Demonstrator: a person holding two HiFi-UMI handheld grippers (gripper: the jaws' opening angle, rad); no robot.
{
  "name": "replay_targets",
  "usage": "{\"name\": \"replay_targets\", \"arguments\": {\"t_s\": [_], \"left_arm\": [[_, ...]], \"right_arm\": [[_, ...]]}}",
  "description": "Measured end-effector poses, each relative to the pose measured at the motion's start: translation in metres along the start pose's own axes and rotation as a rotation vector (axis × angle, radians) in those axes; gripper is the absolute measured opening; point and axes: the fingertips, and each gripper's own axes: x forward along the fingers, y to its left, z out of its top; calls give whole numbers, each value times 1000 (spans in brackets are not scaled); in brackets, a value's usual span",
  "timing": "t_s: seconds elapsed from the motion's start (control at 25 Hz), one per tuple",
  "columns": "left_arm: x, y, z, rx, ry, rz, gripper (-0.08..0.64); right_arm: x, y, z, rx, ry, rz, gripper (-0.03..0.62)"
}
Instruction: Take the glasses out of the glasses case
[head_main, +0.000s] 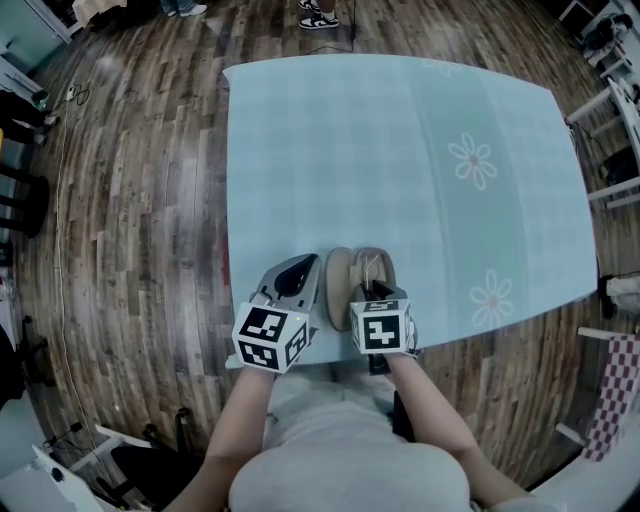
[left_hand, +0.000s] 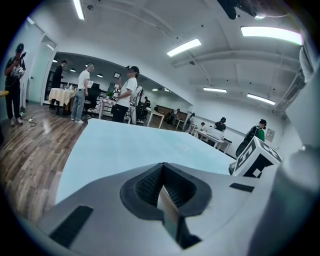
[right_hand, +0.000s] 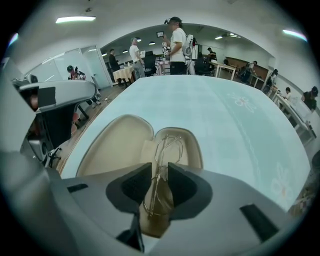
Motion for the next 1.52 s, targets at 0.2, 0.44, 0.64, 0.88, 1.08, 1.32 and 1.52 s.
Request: {"name": "replay_targets", "arguments": {"t_s": [0.2,0.44,0.64,0.88,1.08,1.32,1.52], "left_arm": [[5,4,-3,-3,11,-6,6],[7,1,-8,-5,21,-6,6],[4,0,-11,-4,22,4,6],[-1,-2,-9,0,13,21,6],[-10,-4,-9,7,3,29,6],[-15,-14,-12,20,-10,23,6],[-23,-27,-8,48,-29,9,6]], "right_arm": [[5,-6,-4,27,25,5,101],[7,-4,-5,-82,42,-60,91],[8,-4,-4,-69,52,-94,69],[5,-9,-2,-54,34,-105,37],[-1,-5,-1,-34,17,-89,29],[-12,3,3,-17,-33,-55,26],[-26,4,6,5,-80,-35,26]]}}
